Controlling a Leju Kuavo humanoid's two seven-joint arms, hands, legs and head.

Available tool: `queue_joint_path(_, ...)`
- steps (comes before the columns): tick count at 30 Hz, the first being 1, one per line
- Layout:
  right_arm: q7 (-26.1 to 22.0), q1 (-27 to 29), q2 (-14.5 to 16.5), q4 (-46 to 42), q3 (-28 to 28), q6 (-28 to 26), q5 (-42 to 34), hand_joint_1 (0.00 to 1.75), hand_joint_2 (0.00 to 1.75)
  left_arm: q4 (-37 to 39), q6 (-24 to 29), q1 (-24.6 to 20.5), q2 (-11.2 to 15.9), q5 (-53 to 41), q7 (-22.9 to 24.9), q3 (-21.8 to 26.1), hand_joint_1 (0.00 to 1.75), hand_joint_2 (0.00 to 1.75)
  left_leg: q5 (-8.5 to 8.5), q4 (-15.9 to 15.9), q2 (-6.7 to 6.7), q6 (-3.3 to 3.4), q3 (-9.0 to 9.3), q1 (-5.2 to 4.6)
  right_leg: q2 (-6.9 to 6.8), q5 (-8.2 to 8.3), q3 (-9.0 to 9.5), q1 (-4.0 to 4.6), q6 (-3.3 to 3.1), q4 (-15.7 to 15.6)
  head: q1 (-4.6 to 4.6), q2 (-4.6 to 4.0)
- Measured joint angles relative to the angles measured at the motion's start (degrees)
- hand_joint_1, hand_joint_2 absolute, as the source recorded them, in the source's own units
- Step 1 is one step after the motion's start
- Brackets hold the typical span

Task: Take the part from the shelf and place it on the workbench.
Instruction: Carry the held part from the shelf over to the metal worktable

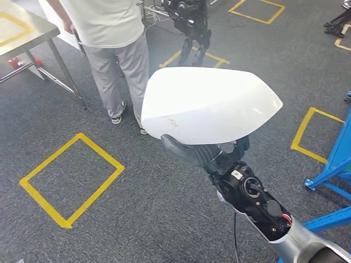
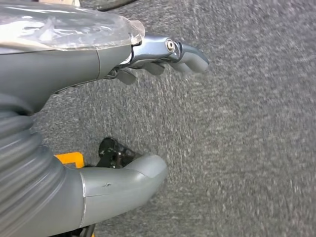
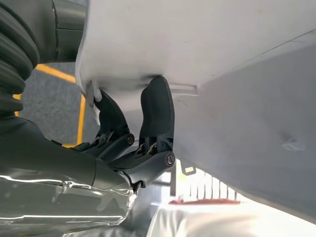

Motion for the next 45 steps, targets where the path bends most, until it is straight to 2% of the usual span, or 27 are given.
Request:
queue_joint_path(2,-0.04,-0.06,-0.01,0.0,0.0,-0.01,-0.01,1.75,1.75,0.0,0.0,0.08,0.01,-0.06,0.03,-0.05,0.0,1.75,0.18,-0.31,-1.38,0.62,0.22,0.38,1.95,-1.77,-0.71,-0.23,0.57,2.15,0.19,0.0)
queue_joint_path(4,-0.07,0.07,-0.01,0.02,-0.02,-0.04,-0.02,1.75,1.75,0.0,0.0,-0.03,-0.05,-0.1,0.09,-0.15,0.0,1.75,0.28,-0.42,-2.82,1.09,0.32,0.59,5.24,-5.4,-3.68,-0.49,0.93,9.09,0.63,0.0)
queue_joint_path(6,-0.09,0.41,0.0,0.14,0.01,-0.06,-0.04,1.75,1.75,0.0,0.0,-0.03,-0.1,0.04,0.15,-0.27,0.0,1.75,0.28,-0.38,-4.44,1.22,0.34,0.59,6.44,-8.01,-7.22,-0.58,1.11,16.51,0.89,0.0)
queue_joint_path(7,-0.13,0.55,0.0,0.23,0.05,-0.02,-0.07,1.75,1.75,0.0,0.0,0.07,-0.13,0.2,0.13,-0.31,0.0,1.75,0.27,-0.33,-5.33,1.23,0.37,0.61,6.59,-7.73,-7.92,-0.62,1.15,17.64,0.91,0.0)
queue_joint_path(8,-0.26,0.62,0.0,0.33,0.11,0.09,-0.11,1.75,1.75,0.0,-0.01,0.23,-0.14,0.45,0.02,-0.33,0.0,1.75,0.25,-0.27,-6.24,1.19,0.44,0.64,6.74,-6.25,-7.54,-0.68,1.12,16.35,0.94,0.0)
queue_joint_path(9,-0.45,0.61,0.0,0.43,0.18,0.25,-0.15,1.75,1.75,0.0,-0.02,0.41,-0.14,0.72,-0.17,-0.34,0.0,1.75,0.21,-0.16,-7.13,1.11,0.53,0.69,7.13,-3.94,-6.21,-0.79,1.05,13.02,1.0,0.0)
queue_joint_path(11,-0.89,0.55,0.0,0.66,0.33,0.54,-0.22,1.75,1.75,0.0,-0.1,0.77,-0.09,1.21,-0.62,-0.34,0.0,1.75,0.09,0.16,-8.71,0.76,0.45,0.73,9.9,-0.17,-2.92,-1.2,0.82,5.21,1.1,0.0)
queue_joint_path(13,-1.3,0.5,0.01,0.94,0.51,0.84,-0.32,1.75,1.75,0.0,-0.16,1.05,0.11,1.58,-0.91,-0.34,0.0,1.75,0.34,0.41,-10.1,0.07,-0.29,0.76,12.07,0.48,-1.23,-1.44,0.48,1.56,0.98,0.0)
queue_joint_path(15,-1.83,0.37,0.06,1.29,0.71,1.5,-0.54,1.75,1.75,0.0,-0.12,1.51,0.44,1.97,-1.01,-0.34,0.0,1.75,0.83,0.36,-11.53,-0.74,-0.97,0.9,11.19,0.35,-0.85,-1.45,-0.07,0.97,0.81,0.0)
queue_joint_path(16,-2.08,0.22,0.13,1.51,0.78,1.86,-0.67,1.75,1.75,0.0,-0.08,1.81,0.58,2.14,-1.03,-0.35,0.0,1.75,0.72,0.6,-11.19,-1.09,-1.21,0.88,10.43,0.49,-0.75,-1.5,-0.41,0.77,0.72,0.0)
queue_joint_path(18,-2.46,-0.14,0.38,1.9,0.82,2.32,-0.91,1.75,1.75,0.01,-0.02,2.02,0.89,2.36,-1.13,-0.36,0.0,1.75,-1.32,4.21,-8.24,-1.6,-3.01,0.73,8.73,0.72,-0.45,-1.63,-1.1,0.3,0.14,0.0)
queue_joint_path(20,-2.69,-0.34,0.55,2.4,0.86,2.65,-1.05,1.75,1.75,0.01,-0.02,1.95,0.93,2.47,-1.27,-0.37,0.0,1.75,-4.98,12.08,-4.96,-2.08,-6.93,0.71,6.86,0.69,-0.44,-1.34,-1.52,0.21,-0.42,-0.01)
queue_joint_path(22,-2.79,-0.4,0.62,3.0,0.93,2.92,-1.13,1.75,1.75,0.0,-0.02,2.12,0.84,2.6,-1.38,-0.37,0.0,1.75,-6.58,17.37,-3.93,-2.33,-9.54,0.85,5.03,0.6,-0.5,-1.16,-1.66,0.22,-0.44,-0.01)
queue_joint_path(23,-2.85,-0.45,0.69,3.25,0.98,3.02,-1.16,1.75,1.75,0.01,-0.01,2.28,0.81,2.68,-1.42,-0.37,0.0,1.75,-5.89,16.84,-3.68,-2.33,-9.17,0.89,4.24,0.55,-0.51,-1.12,-1.67,0.23,-0.44,0.0)
queue_joint_path(24,-2.92,-0.56,0.79,3.48,1.04,3.14,-1.19,1.75,1.75,0.01,-0.01,2.43,0.86,2.78,-1.46,-0.37,0.0,1.75,-4.33,13.92,-3.22,-2.23,-7.48,0.89,3.48,0.49,-0.46,-1.07,-1.62,0.23,-0.44,0.0)
queue_joint_path(26,-3.02,-0.92,1.02,3.87,1.15,3.36,-1.23,1.75,1.75,0.01,0.0,2.44,1.03,2.89,-1.57,-0.37,0.0,1.75,-1.25,5.49,-0.64,-1.71,-2.61,0.49,2.15,0.26,-0.27,-0.82,-1.32,0.26,-0.5,0.0)
queue_joint_path(28,-3.09,-1.36,1.19,4.24,1.26,3.49,-1.27,1.75,1.75,0.0,0.01,2.28,1.13,2.97,-1.64,-0.37,0.0,1.75,-0.23,0.77,1.07,-0.91,-0.08,-0.01,0.97,-0.01,-0.04,-0.44,-0.84,0.23,-0.38,0.0)
queue_joint_path(30,-3.13,-1.59,1.38,4.54,1.39,3.55,-1.3,1.75,1.75,0.0,0.05,2.39,1.2,3.05,-1.65,-0.37,0.0,1.75,-0.3,0.25,0.03,-0.21,-0.04,-0.15,-0.24,-0.23,0.32,-0.24,-0.35,0.02,-0.21,0.0)
queue_joint_path(31,-3.14,-1.62,1.45,4.64,1.43,3.56,-1.31,1.75,1.75,0.0,0.1,2.55,1.23,3.09,-1.66,-0.37,0.0,1.75,-0.24,0.07,-0.6,0.08,0.07,0.02,-0.21,-0.51,0.4,-0.34,-0.04,0.08,-0.17,0.0)
queue_joint_path(33,-3.19,-1.73,1.51,4.81,1.45,3.56,-1.33,1.75,1.75,0.01,0.25,2.74,1.28,3.15,-1.69,-0.37,0.0,1.75,-0.05,-0.35,-1.9,0.71,0.4,0.45,2.43,-2.44,-0.57,-0.53,0.51,2.67,0.05,0.0)
queue_joint_path(35,-3.23,-1.76,1.51,5.02,1.46,3.56,-1.34,1.75,1.75,0.01,0.32,2.71,1.27,3.17,-1.74,-0.37,0.0,1.75,-0.03,-0.45,-3.26,1.1,0.53,0.61,5.82,-6.11,-3.98,-0.67,0.78,10.12,0.49,0.0)
queue_joint_path(37,-3.24,-1.61,1.51,5.34,1.5,3.56,-1.35,1.75,1.75,0.0,0.33,2.75,1.17,3.17,-1.75,-0.37,0.0,1.75,-0.08,-0.41,-4.84,1.23,0.6,0.56,6.65,-8.14,-7.51,-0.67,0.87,17.0,0.72,0.0)
queue_joint_path(38,-3.24,-1.54,1.51,5.5,1.52,3.56,-1.36,1.75,1.75,0.0,0.33,2.8,1.1,3.18,-1.75,-0.37,0.0,1.75,-0.11,-0.38,-5.72,1.23,0.7,0.55,6.77,-7.43,-8.02,-0.68,0.83,17.52,0.73,0.0)
queue_joint_path(40,-3.24,-1.53,1.51,5.67,1.52,3.56,-1.37,1.75,1.75,0.0,0.33,2.85,1.01,3.16,-1.76,-0.37,0.0,1.75,-0.22,-0.31,-7.52,1.1,1.05,0.59,7.5,-2.99,-5.97,-0.71,0.57,11.84,0.84,0.0)
queue_joint_path(42,-3.23,-1.56,1.51,5.73,1.5,3.56,-1.37,1.75,1.75,0.0,0.33,2.79,0.93,3.11,-1.79,-0.37,0.0,1.75,-0.36,-0.09,-9.1,0.76,1.11,0.53,9.88,0.57,-2.84,-0.88,0.19,4.15,0.85,0.0)
queue_joint_path(44,-3.2,-1.56,1.51,5.8,1.49,3.56,-1.38,1.75,1.75,0.01,0.37,2.81,0.9,3.05,-1.79,-0.37,0.0,1.75,-0.2,0.02,-10.4,0.17,0.56,0.58,11.13,0.97,-1.37,-0.95,-0.14,1.01,0.76,0.0)
queue_joint_path(45,-3.19,-1.58,1.51,5.81,1.48,3.56,-1.39,1.75,1.75,0.01,0.42,2.91,0.91,3.02,-1.79,-0.37,0.0,1.75,0.01,0.01,-11.07,-0.19,0.24,0.67,10.65,0.9,-1.11,-0.95,-0.32,0.57,0.72,0.0)
